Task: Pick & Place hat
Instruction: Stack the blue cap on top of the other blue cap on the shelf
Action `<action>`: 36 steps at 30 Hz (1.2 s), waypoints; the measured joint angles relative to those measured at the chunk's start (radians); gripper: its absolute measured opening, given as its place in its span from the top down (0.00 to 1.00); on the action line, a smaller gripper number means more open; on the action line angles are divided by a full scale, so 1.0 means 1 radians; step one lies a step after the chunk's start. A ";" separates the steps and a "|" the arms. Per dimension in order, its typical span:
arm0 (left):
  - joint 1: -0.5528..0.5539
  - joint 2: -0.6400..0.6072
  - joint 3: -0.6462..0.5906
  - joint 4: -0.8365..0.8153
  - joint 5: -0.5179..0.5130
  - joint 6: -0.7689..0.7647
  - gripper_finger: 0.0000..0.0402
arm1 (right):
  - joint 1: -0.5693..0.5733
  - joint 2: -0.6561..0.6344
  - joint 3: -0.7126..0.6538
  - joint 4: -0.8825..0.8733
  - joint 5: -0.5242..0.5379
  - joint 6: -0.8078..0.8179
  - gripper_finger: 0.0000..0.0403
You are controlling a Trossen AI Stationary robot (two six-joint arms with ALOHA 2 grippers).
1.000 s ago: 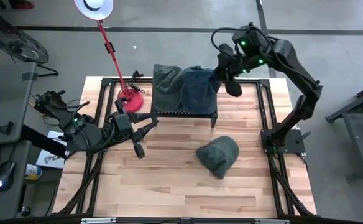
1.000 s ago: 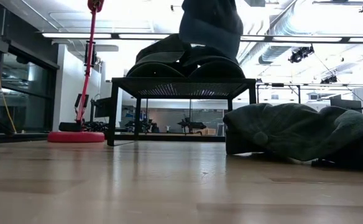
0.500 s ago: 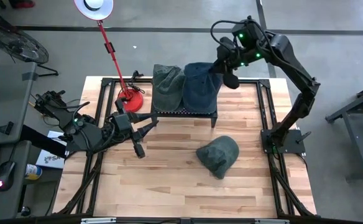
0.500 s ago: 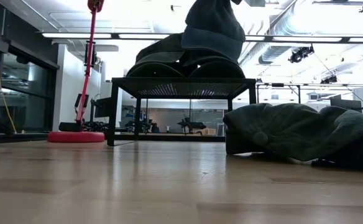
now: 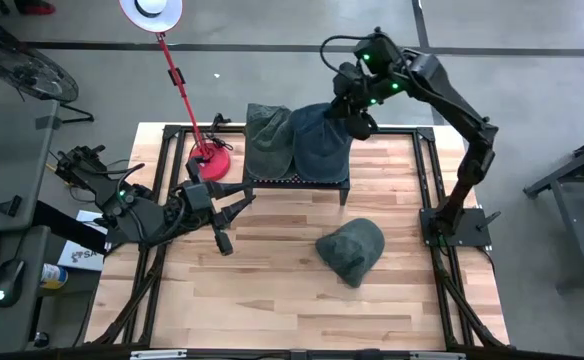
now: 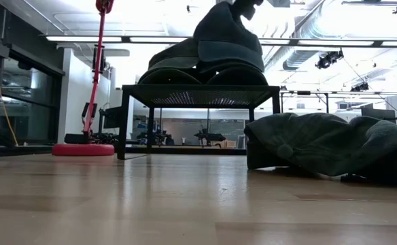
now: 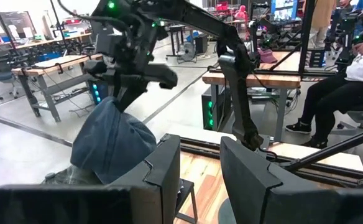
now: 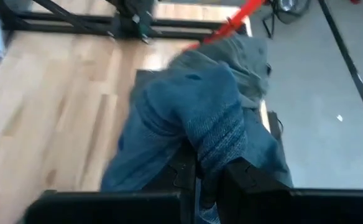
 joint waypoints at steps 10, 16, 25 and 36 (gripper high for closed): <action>0.000 0.000 0.000 0.000 0.002 0.000 0.72 | -0.021 0.056 0.000 0.014 0.093 -0.002 0.95; 0.000 0.000 0.000 0.001 0.002 0.000 0.72 | -0.053 0.085 0.000 0.014 0.093 -0.001 0.95; 0.000 0.000 0.000 0.006 0.002 0.000 0.72 | -0.093 0.132 0.001 0.007 0.085 0.006 0.95; 0.000 0.000 0.000 0.008 0.002 0.000 0.72 | -0.105 0.142 0.002 0.004 0.087 0.068 0.78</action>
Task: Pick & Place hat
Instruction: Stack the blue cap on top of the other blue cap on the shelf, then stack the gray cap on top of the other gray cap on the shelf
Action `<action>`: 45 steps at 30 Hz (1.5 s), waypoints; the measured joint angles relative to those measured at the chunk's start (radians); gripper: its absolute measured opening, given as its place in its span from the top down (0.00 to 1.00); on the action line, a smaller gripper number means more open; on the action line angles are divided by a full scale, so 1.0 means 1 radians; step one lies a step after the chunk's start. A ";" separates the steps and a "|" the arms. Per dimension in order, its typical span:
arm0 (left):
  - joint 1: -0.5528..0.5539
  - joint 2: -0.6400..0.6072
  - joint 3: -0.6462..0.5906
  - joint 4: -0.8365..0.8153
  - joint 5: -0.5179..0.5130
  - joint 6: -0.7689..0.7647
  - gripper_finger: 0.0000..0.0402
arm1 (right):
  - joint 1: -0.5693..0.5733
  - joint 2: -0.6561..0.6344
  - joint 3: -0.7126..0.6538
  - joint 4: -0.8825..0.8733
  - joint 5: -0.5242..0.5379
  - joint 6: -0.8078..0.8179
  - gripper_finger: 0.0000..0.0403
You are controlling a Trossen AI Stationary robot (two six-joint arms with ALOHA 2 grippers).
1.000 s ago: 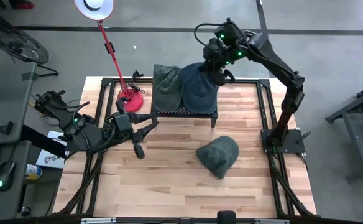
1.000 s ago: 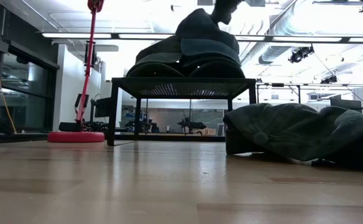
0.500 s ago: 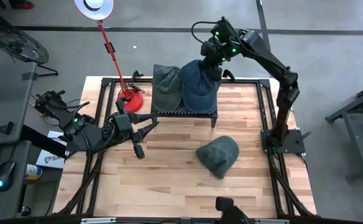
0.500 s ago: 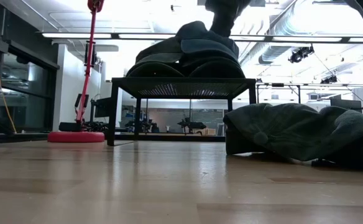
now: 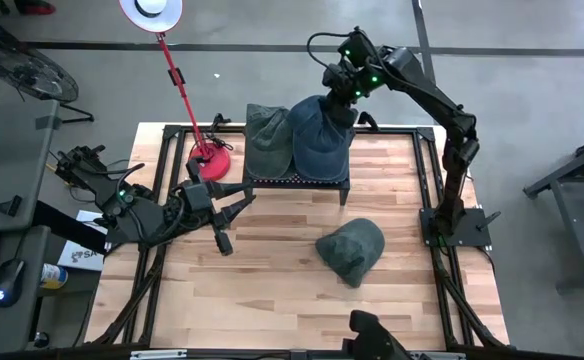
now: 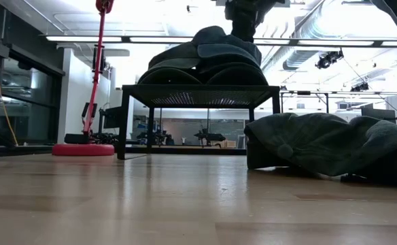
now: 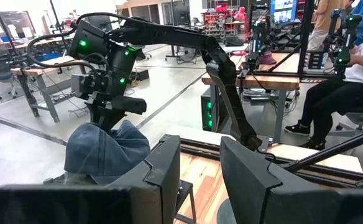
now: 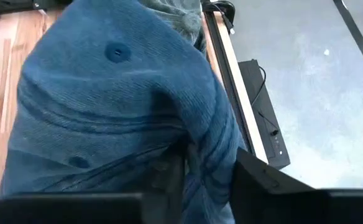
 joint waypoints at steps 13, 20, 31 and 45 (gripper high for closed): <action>0.000 0.000 0.000 0.000 0.000 0.000 0.72 | 0.000 -0.050 0.000 -0.025 0.002 0.018 0.57; 0.000 0.000 0.000 0.000 0.000 0.000 0.72 | -0.009 -0.119 0.000 -0.006 0.005 0.041 0.45; 0.006 0.011 0.001 -0.043 -0.004 -0.079 0.72 | 0.007 -0.270 0.000 -0.098 0.006 0.097 0.39; 0.161 0.197 -0.001 -0.189 0.262 -0.548 0.72 | 0.050 -0.487 0.000 -0.266 0.100 0.138 0.40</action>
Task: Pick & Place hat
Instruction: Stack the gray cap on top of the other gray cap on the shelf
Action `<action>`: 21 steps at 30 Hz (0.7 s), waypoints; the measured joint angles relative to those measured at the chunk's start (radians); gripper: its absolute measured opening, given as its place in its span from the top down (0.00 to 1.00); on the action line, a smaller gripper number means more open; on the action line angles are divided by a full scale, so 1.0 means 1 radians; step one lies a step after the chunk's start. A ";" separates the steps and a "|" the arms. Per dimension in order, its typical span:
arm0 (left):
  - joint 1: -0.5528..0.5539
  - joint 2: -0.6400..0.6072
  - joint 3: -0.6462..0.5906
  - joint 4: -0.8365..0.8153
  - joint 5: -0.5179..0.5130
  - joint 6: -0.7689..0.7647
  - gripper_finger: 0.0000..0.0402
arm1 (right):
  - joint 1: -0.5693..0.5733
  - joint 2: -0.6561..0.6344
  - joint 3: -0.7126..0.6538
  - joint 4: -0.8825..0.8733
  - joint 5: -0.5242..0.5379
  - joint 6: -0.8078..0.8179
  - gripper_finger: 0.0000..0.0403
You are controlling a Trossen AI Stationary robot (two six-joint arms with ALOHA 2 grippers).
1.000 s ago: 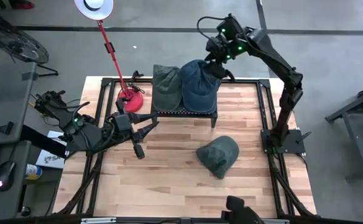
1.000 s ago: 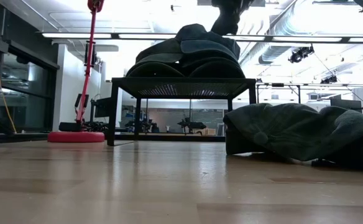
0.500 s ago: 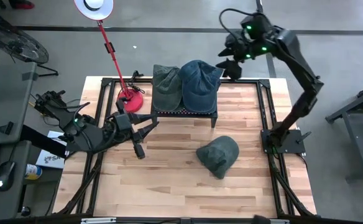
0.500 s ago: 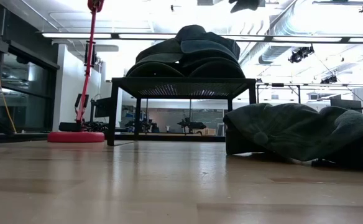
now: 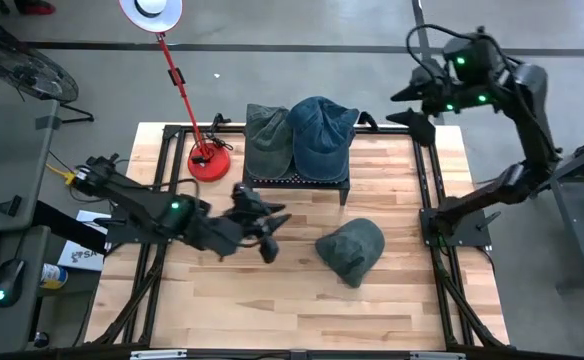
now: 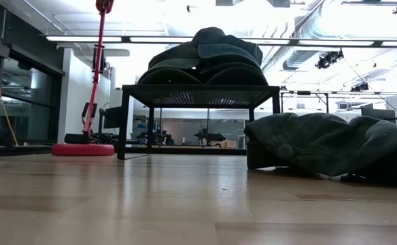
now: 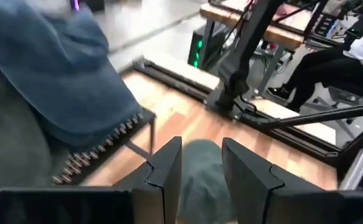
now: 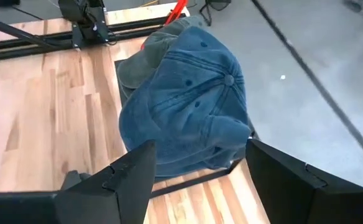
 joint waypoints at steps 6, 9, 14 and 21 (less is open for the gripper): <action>0.055 0.103 0.000 0.015 0.117 -0.235 0.72 | 0.006 -0.060 0.000 -0.005 0.014 0.001 0.41; 0.063 0.159 0.000 0.019 0.154 -0.340 0.72 | 0.006 -0.078 0.000 -0.005 0.014 -0.006 0.40; 0.061 0.268 0.001 0.052 0.191 -0.506 0.72 | 0.006 -0.098 0.000 -0.009 0.013 -0.025 0.41; 0.061 0.423 0.001 0.194 0.242 -0.680 0.72 | 0.009 -0.102 -0.001 -0.023 0.011 -0.020 0.41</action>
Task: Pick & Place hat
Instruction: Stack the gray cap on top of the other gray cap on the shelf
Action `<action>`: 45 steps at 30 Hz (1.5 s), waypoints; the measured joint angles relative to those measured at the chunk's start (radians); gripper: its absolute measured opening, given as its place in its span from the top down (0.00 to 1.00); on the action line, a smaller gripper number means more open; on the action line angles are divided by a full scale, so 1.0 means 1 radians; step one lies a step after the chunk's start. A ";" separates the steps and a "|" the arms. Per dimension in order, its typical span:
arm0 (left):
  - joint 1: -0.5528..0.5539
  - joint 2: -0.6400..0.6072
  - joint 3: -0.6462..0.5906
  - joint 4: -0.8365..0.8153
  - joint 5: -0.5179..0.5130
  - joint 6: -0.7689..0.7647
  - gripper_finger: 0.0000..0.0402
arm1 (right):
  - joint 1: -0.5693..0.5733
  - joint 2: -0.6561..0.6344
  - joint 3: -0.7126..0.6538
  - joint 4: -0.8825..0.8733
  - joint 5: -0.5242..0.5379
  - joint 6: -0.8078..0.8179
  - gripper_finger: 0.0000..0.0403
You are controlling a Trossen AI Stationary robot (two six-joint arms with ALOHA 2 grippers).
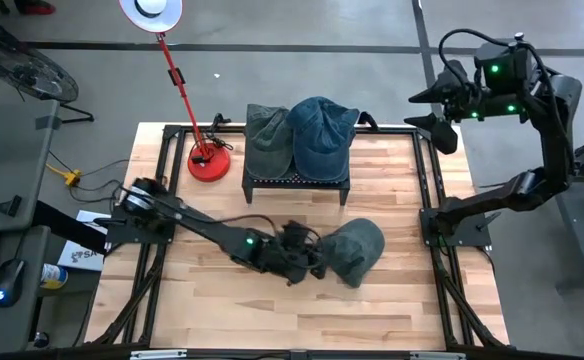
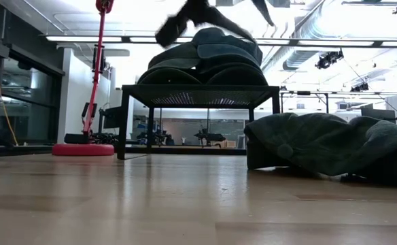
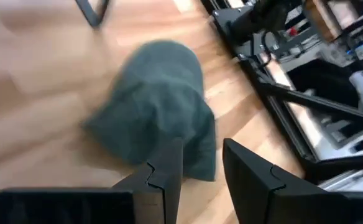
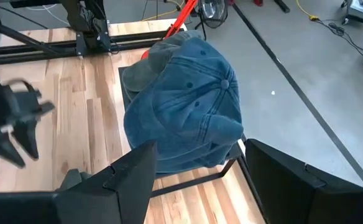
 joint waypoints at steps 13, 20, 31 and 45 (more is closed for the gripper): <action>-0.027 0.220 0.000 0.130 -0.034 -0.379 0.72 | 0.003 -0.001 0.000 0.000 -0.012 0.028 0.41; -0.026 0.276 0.000 0.140 -0.050 -0.475 0.72 | 0.003 -0.001 0.000 -0.003 -0.016 0.029 0.41; -0.033 0.281 -0.001 0.115 -0.027 -0.473 0.60 | 0.003 0.000 0.000 -0.006 -0.028 0.030 0.41; -0.033 0.300 -0.003 0.123 -0.084 -0.407 0.34 | 0.003 0.000 0.001 -0.007 -0.037 0.049 0.41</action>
